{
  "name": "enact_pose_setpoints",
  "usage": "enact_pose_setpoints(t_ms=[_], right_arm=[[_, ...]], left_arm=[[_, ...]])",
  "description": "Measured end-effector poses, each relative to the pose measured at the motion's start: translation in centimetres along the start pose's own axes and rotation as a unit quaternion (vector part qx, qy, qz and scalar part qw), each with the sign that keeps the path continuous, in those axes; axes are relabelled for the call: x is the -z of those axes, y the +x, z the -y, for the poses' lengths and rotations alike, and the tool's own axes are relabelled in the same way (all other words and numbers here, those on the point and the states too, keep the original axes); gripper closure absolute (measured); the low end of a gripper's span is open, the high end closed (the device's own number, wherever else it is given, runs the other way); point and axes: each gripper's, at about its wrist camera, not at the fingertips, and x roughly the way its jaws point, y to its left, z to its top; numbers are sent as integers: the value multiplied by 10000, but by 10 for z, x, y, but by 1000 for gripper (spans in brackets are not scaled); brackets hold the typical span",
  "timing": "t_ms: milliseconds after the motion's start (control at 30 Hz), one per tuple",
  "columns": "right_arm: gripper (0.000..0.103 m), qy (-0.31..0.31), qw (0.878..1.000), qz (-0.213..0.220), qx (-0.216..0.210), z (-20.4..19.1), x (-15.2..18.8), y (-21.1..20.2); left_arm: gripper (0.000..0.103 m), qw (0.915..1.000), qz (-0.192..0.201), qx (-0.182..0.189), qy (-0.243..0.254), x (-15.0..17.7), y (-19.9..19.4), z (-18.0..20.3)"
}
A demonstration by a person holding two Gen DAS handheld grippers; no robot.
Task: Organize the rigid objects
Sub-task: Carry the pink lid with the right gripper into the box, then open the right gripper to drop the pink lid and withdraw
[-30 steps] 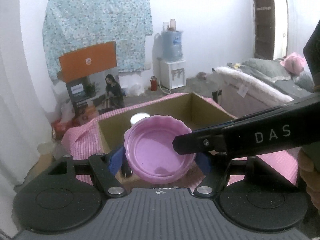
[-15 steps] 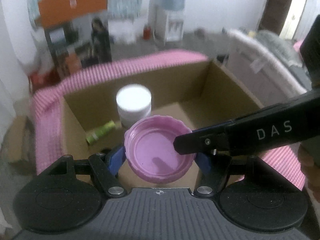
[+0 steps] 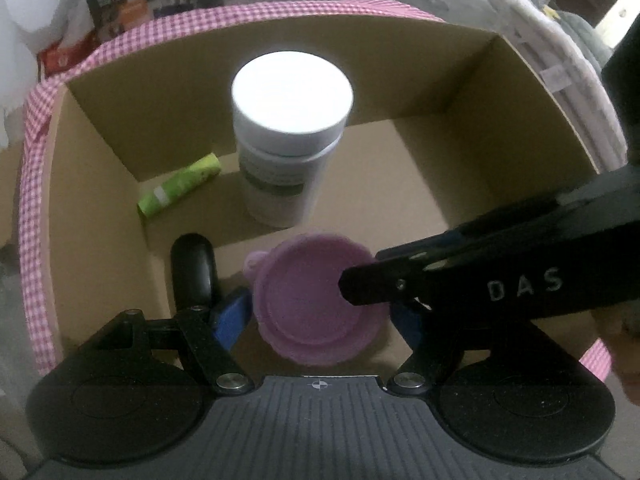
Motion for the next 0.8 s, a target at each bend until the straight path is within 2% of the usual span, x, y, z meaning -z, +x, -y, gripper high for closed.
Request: enact_pose_setpoints(t_ms=[200, 333, 533, 600, 800], right_arm=[[73, -19, 10000, -5, 35, -4, -3, 8], [73, 10, 9999, 127, -13, -6, 1, -1], [72, -97, 9980, 632, 14, -13, 14, -35], [73, -135, 9963, 848, -8, -17, 23, -50], [73, -313, 9877, 1532, -97, -28, 58, -102]], left_arm=[[19, 9999, 65, -5, -91, 2, -5, -8], [18, 9996, 267, 24, -70, 8, -19, -8], [15, 9973, 723, 100, -9, 24, -52, -3], [8, 9953, 965, -55, 55, 32, -68, 0], [7, 9875, 1547, -180, 231, 54, -103, 14]])
